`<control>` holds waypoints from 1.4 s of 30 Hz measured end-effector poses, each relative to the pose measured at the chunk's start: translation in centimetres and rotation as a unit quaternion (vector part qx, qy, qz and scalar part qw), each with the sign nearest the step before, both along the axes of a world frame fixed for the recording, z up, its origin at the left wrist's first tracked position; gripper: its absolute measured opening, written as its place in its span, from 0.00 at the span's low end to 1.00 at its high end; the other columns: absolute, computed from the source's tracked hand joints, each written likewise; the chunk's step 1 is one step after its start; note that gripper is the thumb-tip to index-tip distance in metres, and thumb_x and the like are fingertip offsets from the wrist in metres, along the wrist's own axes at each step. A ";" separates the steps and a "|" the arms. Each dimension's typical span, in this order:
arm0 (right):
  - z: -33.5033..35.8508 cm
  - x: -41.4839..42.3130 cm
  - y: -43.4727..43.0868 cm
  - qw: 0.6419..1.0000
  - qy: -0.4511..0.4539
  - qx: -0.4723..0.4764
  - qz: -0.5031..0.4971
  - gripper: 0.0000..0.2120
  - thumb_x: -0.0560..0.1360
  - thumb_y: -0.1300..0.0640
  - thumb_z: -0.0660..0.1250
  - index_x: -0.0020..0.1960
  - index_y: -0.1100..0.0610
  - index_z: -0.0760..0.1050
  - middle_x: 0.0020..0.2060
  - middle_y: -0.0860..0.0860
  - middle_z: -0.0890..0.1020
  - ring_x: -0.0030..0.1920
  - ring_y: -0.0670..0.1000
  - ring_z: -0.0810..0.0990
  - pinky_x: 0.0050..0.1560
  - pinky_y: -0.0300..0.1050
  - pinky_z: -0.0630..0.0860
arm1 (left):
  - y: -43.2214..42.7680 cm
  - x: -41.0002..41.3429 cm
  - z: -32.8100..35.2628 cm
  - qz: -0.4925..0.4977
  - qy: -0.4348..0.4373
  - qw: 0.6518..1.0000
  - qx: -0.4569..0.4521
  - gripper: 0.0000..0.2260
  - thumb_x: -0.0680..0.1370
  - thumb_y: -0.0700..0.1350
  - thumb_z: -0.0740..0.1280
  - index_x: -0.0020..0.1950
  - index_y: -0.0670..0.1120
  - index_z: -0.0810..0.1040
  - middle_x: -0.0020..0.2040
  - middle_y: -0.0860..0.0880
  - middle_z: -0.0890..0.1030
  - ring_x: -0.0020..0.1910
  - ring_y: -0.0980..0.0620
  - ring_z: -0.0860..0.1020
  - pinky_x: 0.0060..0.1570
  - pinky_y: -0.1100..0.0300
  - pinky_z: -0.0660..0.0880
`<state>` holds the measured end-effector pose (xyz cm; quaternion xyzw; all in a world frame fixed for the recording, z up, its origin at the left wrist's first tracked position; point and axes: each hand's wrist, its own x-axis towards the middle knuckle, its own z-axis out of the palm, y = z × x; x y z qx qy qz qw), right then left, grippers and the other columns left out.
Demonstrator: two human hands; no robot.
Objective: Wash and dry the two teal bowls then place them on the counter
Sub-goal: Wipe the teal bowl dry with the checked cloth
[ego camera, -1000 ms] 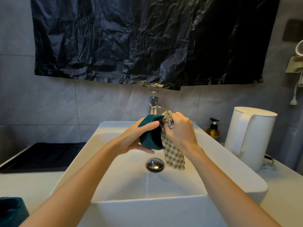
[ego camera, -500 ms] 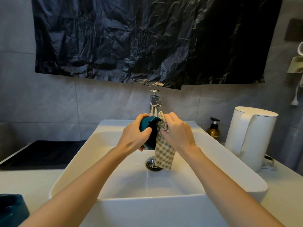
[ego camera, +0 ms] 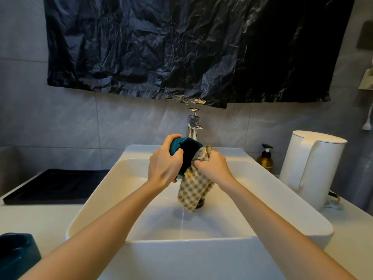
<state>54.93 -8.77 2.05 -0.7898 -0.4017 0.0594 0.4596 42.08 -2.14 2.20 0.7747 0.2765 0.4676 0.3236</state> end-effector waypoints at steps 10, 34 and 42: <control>-0.2 0.4 -0.8 0.874 -0.475 0.097 -0.040 0.03 0.72 0.59 0.65 0.45 0.59 0.74 0.40 0.54 0.74 0.33 0.58 0.76 0.26 0.44 0.63 | -0.2 0.9 -0.6 -0.098 0.089 0.989 -0.068 0.19 0.76 0.43 0.58 0.66 0.56 0.71 0.56 0.48 0.76 0.43 0.45 0.77 0.21 0.53 0.77; 0.2 0.2 -1.2 0.914 -0.404 -0.034 0.011 0.06 0.78 0.58 0.61 0.51 0.60 0.72 0.49 0.58 0.78 0.48 0.63 0.77 0.42 0.52 0.70 | -0.1 0.4 -0.4 -0.096 0.108 0.988 -0.054 0.18 0.76 0.42 0.58 0.62 0.57 0.74 0.54 0.49 0.75 0.46 0.42 0.76 0.20 0.50 0.77; 0.2 0.1 -0.8 0.945 -0.324 -0.030 -0.023 0.07 0.77 0.57 0.61 0.48 0.61 0.73 0.46 0.61 0.79 0.47 0.64 0.76 0.40 0.49 0.66 | -0.1 0.1 0.2 -0.073 0.073 0.993 -0.049 0.16 0.74 0.42 0.58 0.58 0.57 0.75 0.50 0.48 0.76 0.42 0.43 0.77 0.19 0.55 0.75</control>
